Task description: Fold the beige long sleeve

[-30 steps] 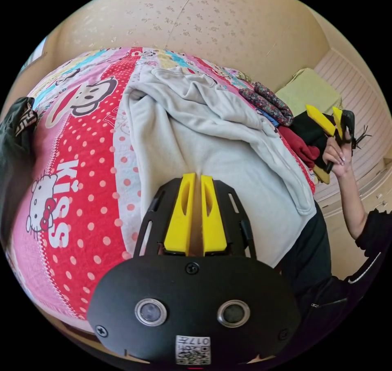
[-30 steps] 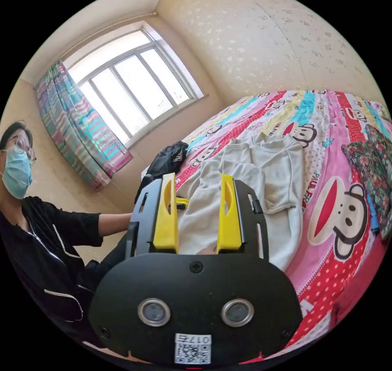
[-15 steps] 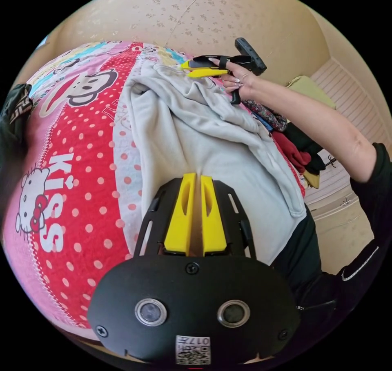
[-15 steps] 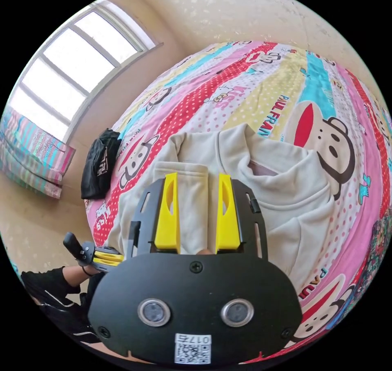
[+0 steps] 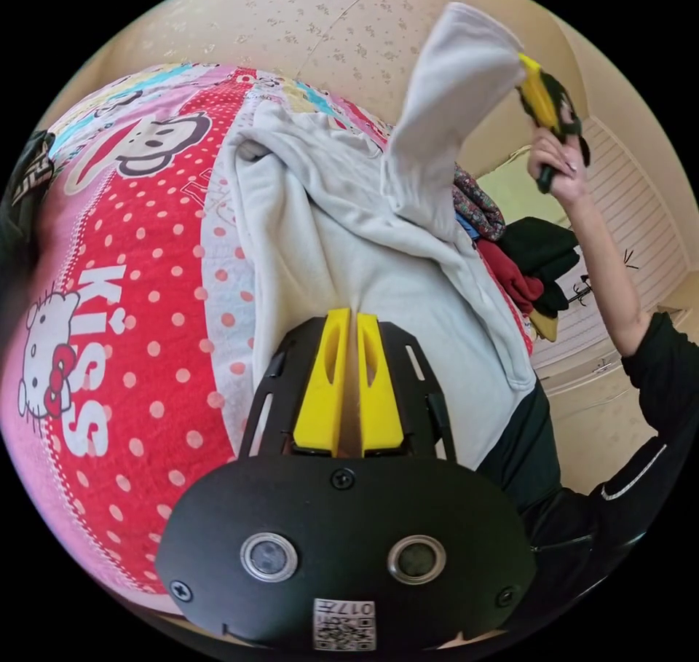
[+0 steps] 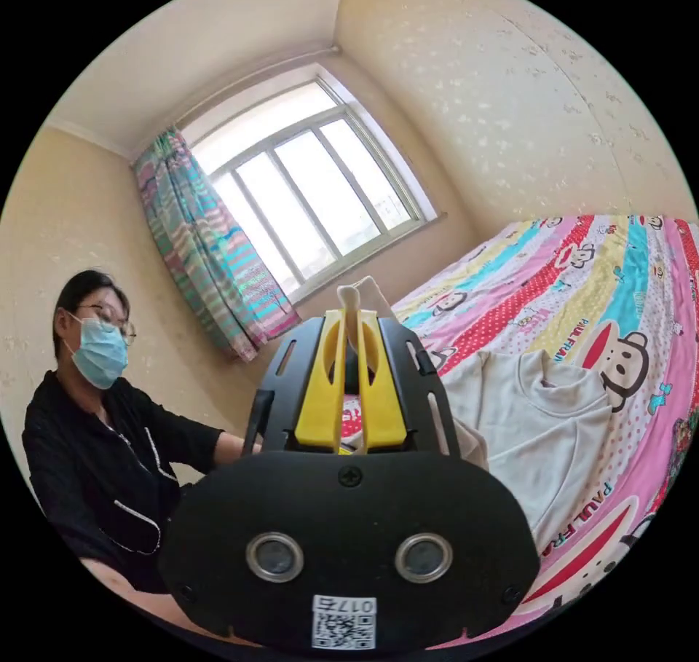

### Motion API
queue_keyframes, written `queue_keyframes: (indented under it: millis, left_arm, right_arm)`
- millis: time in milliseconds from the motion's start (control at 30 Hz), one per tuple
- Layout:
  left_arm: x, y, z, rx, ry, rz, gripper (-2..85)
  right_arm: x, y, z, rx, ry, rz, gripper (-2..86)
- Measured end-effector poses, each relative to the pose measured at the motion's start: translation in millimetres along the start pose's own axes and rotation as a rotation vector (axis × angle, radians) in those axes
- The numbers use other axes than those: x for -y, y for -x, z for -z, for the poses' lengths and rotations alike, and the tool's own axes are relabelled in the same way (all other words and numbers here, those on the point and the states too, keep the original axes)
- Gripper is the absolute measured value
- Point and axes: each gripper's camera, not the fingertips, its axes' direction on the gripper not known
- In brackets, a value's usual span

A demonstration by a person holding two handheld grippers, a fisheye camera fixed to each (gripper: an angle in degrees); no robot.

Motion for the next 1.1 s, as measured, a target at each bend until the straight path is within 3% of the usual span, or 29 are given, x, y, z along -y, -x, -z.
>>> queue_keyframes:
  millis: [133,233,367,567,700,767,933,1033,1100]
  left_arm:
    - [-3.2,-16.9,-2.9,0.019,-0.002,-0.009,1.9]
    - [-6.7,-33.7,-3.8,0.035,-0.01,-0.029,3.3]
    - [-8.3,-71.0,-2.8,0.117,0.006,-0.091,5.6]
    - [-40.3,-202.2,14.1,0.366,0.003,-0.587,12.1]
    - [-79.9,-303.4,12.2,0.604,-0.094,-1.009,15.4]
    - [-85.7,-333.0,1.1,0.63,-0.067,-1.142,15.6]
    - [-69.0,-366.3,-65.2,0.628,0.2,-1.306,15.3]
    - [-65.4,-377.8,-100.3,0.657,0.349,-1.456,13.5]
    - [-62.1,-386.6,-113.1,0.662,0.41,-1.532,12.6]
  right_arm:
    - [-66.3,107.0,140.3,0.135,-0.191,0.164,3.1]
    - [-146.8,157.3,216.7,0.031,-0.275,0.257,3.1]
    - [-273.2,166.5,286.0,-0.211,-0.549,0.1,3.2]
    - [-372.1,144.6,336.7,-0.383,-0.94,-0.143,3.0]
    - [-354.1,139.1,360.4,-0.387,-1.046,-0.137,3.0]
    - [-312.5,144.0,374.8,-0.534,-1.005,-0.109,3.0]
    - [-282.7,149.1,398.2,-0.992,-1.053,-0.387,3.0]
    - [-294.1,160.0,390.5,-1.115,-0.997,-0.248,2.9]
    - [-303.0,163.3,389.5,-1.15,-1.028,-0.285,2.8]
